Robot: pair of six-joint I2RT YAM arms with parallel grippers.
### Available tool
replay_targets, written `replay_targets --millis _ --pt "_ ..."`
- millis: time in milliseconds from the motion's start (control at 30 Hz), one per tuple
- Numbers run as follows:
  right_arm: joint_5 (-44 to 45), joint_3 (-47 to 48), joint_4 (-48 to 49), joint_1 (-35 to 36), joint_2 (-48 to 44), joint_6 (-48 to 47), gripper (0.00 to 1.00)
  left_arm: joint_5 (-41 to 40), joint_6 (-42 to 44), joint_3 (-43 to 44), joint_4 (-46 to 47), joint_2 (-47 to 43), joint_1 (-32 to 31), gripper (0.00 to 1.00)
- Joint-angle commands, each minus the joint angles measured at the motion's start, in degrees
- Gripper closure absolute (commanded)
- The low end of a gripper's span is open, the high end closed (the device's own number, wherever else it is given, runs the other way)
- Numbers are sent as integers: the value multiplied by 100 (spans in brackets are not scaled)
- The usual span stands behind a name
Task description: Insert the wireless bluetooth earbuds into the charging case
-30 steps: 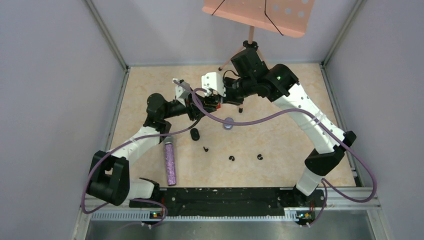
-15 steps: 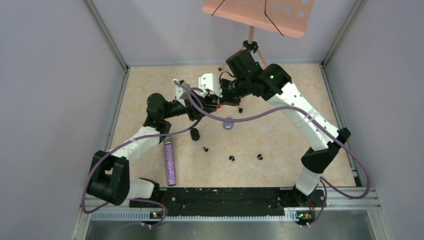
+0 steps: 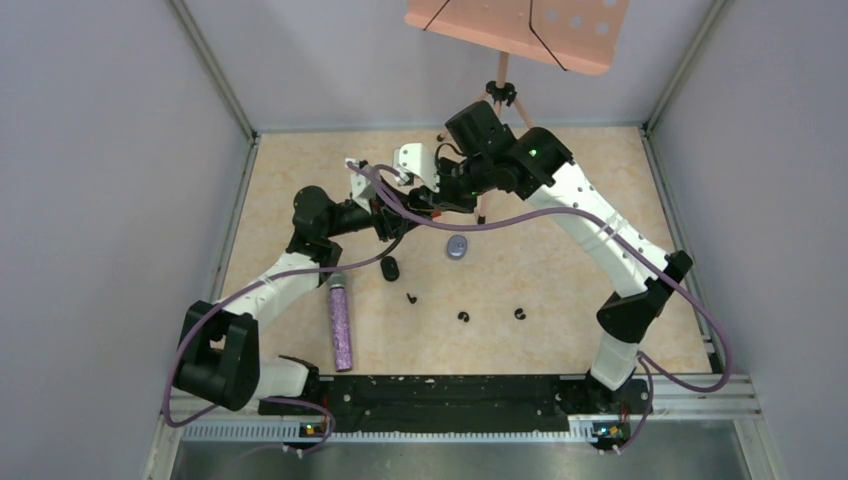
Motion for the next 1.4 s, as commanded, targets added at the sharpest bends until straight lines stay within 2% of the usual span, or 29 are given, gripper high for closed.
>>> replay_targets --millis 0,233,467,600,667,800,900,1033,1167,1367 --pt "56 136 249 -4 145 424 86 131 125 163 282 -76 -28 100" --pt "177 192 188 -4 159 631 86 115 144 158 262 -65 -43 100" --pt "346 370 -300 3 95 554 84 -105 61 166 190 -38 -40 100" --pt "301 217 -306 -42 -97 715 84 -629 -195 144 46 -44 10 100" --pt "160 -165 37 -115 -327 1093 83 -866 -361 122 3 -60 99 100" --pt "-123 -1718 1372 -281 -927 1634 75 -1145 -863 51 -116 -81 419 100" --pt "-505 -3288 2764 -420 -1537 1363 71 -1241 -1306 3 -211 -101 728 100" --pt "-958 -4929 4383 -425 -2080 414 69 -1120 -1640 -49 -242 -190 1102 100" --pt "-1473 -5552 4745 -414 -1654 -387 70 -1225 -1623 -64 -627 -438 1319 100" --pt "-1893 -5751 4834 -174 -781 -1524 66 -1530 -1300 186 -1471 -787 1489 100"
